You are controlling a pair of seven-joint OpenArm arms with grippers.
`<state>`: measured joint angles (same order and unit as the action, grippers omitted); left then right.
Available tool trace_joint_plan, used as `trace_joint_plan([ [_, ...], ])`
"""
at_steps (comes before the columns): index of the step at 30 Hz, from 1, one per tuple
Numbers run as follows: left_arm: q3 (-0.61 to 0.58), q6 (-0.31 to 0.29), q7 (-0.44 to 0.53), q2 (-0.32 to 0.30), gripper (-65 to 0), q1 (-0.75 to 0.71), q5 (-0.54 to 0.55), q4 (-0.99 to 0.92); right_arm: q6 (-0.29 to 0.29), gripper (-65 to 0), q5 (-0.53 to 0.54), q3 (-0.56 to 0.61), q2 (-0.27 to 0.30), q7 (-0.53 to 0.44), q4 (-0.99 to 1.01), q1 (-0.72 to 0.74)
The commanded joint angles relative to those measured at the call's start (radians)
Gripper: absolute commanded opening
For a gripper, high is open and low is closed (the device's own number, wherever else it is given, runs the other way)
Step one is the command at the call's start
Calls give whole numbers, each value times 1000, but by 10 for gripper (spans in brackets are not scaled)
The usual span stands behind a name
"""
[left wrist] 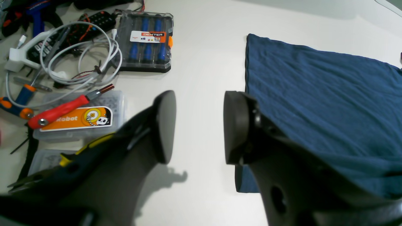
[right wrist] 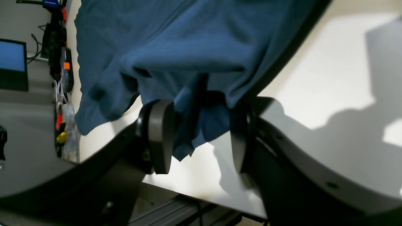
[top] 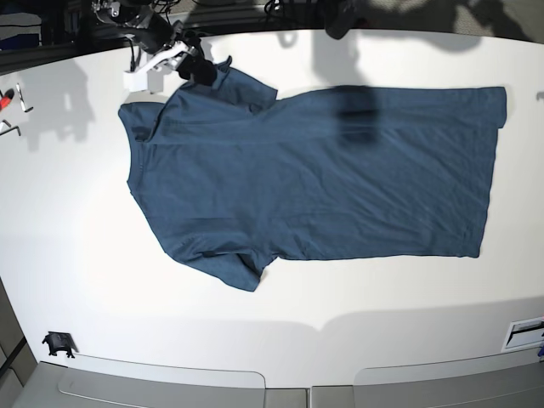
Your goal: Fold the T-shirt properly
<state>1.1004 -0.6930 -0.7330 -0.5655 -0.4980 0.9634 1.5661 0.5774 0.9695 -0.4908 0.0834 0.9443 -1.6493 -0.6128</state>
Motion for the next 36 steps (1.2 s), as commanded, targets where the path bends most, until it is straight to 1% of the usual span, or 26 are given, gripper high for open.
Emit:
trace_joint_plan([
  [1,11,-5,23,-25,-420,-4,21,13,10,-376,12,-18,8,-5,-18,-6],
  [6,11,-5,23,-25,-420,-4,21,13,10,-376,3,-88,8,-30,-24,-5],
  [9,11,-5,24,-25,-420,-4,21,13,10,-376,-46,-113,9,-89,-24,-5],
  [11,11,-5,24,-25,-420,-3,22,13,10,-376,-80,-110,11,-118,-24,-4],
  [14,11,-5,24,-25,-420,-3,22,13,10,-376,-80,-83,11,-117,-24,-3],
  [19,11,-5,24,-25,-420,-3,22,13,10,-376,-132,28,10,-115,-24,-3],
  [21,11,-5,24,-25,-420,-3,21,13,10,-376,-137,65,10,-111,-24,-3],
  [26,11,-5,24,-25,-420,-3,21,13,10,-378,-116,93,11,-79,-24,-3],
  [28,11,-5,24,-25,-420,-3,21,13,10,-409,-101,90,11,-58,-24,-3],
  [30,11,-5,24,-25,-420,-3,21,13,10,-465,-75,89,11,-32,-24,-3],
  [35,11,-5,24,-25,-420,-4,21,13,10,-644,-9,89,11,-14,-24,-2],
  [36,11,-5,24,-25,-420,-4,21,13,10,-650,12,89,11,-12,-24,-1],
])
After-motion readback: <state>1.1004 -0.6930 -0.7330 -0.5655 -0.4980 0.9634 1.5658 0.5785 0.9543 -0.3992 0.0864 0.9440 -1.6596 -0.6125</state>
